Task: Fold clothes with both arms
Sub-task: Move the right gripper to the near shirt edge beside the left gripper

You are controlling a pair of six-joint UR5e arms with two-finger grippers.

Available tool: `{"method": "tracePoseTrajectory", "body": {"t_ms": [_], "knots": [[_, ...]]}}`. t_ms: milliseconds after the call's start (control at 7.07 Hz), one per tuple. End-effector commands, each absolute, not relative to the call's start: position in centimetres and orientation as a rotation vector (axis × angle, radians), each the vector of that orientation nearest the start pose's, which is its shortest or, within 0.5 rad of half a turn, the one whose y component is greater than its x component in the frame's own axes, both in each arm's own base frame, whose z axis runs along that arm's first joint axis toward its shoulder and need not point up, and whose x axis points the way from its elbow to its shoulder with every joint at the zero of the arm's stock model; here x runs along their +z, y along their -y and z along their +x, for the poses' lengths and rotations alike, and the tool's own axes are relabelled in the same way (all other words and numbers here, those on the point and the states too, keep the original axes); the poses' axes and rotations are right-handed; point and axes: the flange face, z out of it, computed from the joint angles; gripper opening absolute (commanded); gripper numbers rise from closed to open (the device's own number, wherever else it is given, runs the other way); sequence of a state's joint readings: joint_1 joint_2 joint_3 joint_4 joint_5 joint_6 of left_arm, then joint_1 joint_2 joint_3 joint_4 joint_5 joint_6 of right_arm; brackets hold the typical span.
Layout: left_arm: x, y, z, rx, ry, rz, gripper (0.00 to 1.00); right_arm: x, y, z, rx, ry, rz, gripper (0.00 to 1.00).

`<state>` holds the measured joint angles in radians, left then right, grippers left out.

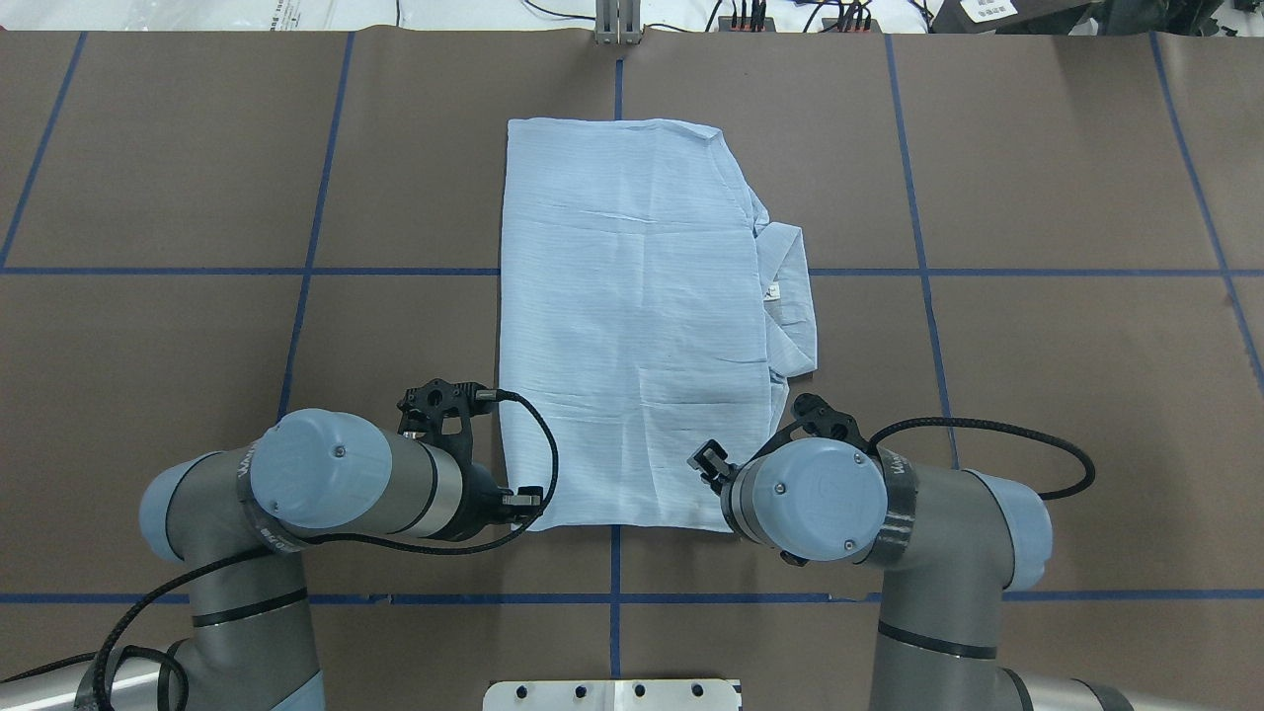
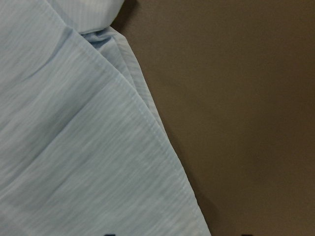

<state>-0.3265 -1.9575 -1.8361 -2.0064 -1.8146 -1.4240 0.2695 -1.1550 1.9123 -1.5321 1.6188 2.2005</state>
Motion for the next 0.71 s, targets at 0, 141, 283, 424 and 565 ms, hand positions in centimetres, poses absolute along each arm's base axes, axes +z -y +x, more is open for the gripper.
{"method": "tracePoseTrajectory", "body": {"t_ms": [0,141,283,424,565], "knots": [[27.4,29.7,53.8,-0.029,-1.104,0.039,0.0,28.3,28.8,-55.7,0.881,0.779,-0.187,0.85],[27.2,29.6,53.6,-0.046,-1.11,0.032,0.0,27.9,28.8,-55.9,0.901,0.783,-0.196,0.85],[27.1,29.5,53.7,-0.048,-1.111,0.029,0.0,27.5,28.9,-56.2,0.903,0.772,-0.194,0.85],[27.2,29.5,53.7,-0.049,-1.11,0.028,0.0,27.4,28.5,-56.6,0.901,0.767,-0.198,0.86],[27.3,29.5,53.6,-0.047,-1.109,0.029,0.0,27.6,27.8,-57.0,0.897,0.763,-0.192,0.86]]}}
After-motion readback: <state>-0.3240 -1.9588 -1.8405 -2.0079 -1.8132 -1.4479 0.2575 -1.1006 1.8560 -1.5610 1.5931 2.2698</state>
